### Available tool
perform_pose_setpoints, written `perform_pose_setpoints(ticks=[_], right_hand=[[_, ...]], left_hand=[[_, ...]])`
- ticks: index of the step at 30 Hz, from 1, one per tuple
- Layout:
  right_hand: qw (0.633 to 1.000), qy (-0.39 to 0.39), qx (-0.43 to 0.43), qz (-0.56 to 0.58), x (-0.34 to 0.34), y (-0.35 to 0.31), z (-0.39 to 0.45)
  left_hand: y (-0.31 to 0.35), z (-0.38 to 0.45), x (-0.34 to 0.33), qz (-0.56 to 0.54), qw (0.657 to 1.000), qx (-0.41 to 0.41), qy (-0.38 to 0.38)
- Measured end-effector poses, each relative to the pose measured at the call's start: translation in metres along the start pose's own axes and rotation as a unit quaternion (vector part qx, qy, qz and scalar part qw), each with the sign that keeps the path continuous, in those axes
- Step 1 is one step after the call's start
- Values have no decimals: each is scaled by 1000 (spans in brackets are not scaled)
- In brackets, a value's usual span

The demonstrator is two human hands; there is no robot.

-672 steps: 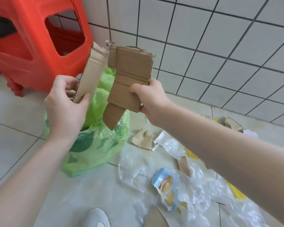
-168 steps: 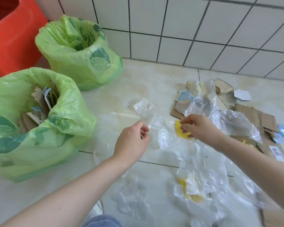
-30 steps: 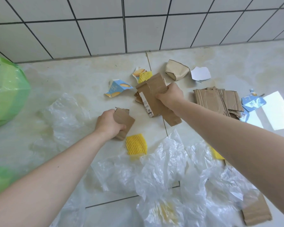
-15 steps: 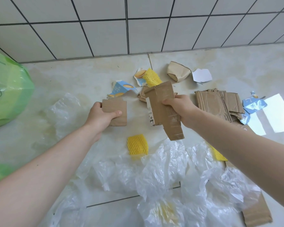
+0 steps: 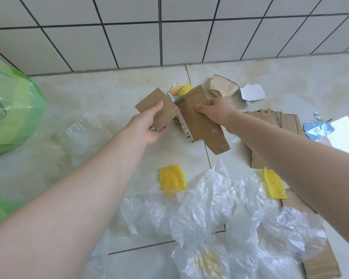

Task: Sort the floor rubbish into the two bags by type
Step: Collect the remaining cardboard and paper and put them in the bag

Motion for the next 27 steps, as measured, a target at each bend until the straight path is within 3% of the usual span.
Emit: perform_pose_setpoints(ticks=[5, 11, 14, 16, 20, 27], right_hand=[[995, -20, 9, -100, -13, 12, 2], [981, -58, 28, -182, -27, 24, -1], [986, -70, 71, -136, -33, 20, -11], [989, -57, 85, -107, -34, 19, -18], [995, -23, 75, -61, -32, 25, -29], [995, -18, 61, 75, -26, 12, -56]], left_hand=[[-15, 12, -14, -13, 999, 12, 32], [-6, 26, 5, -36, 994, -29, 94], [-2, 28, 20, -13, 992, -55, 110], [6, 24, 31, 57, 984, -113, 122], [22, 1, 38, 255, 934, -235, 83], [43, -41, 69, 353, 885, -299, 54]])
Point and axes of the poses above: each hand's wrist, its own z-axis towards the middle knuckle, its own x-axis out of the back of the hand, y = z × x, the point moved 9 cm from there along z, towards the middle knuckle, and after that the axes turned 12 degrees about -z, right-handed, at the moved point
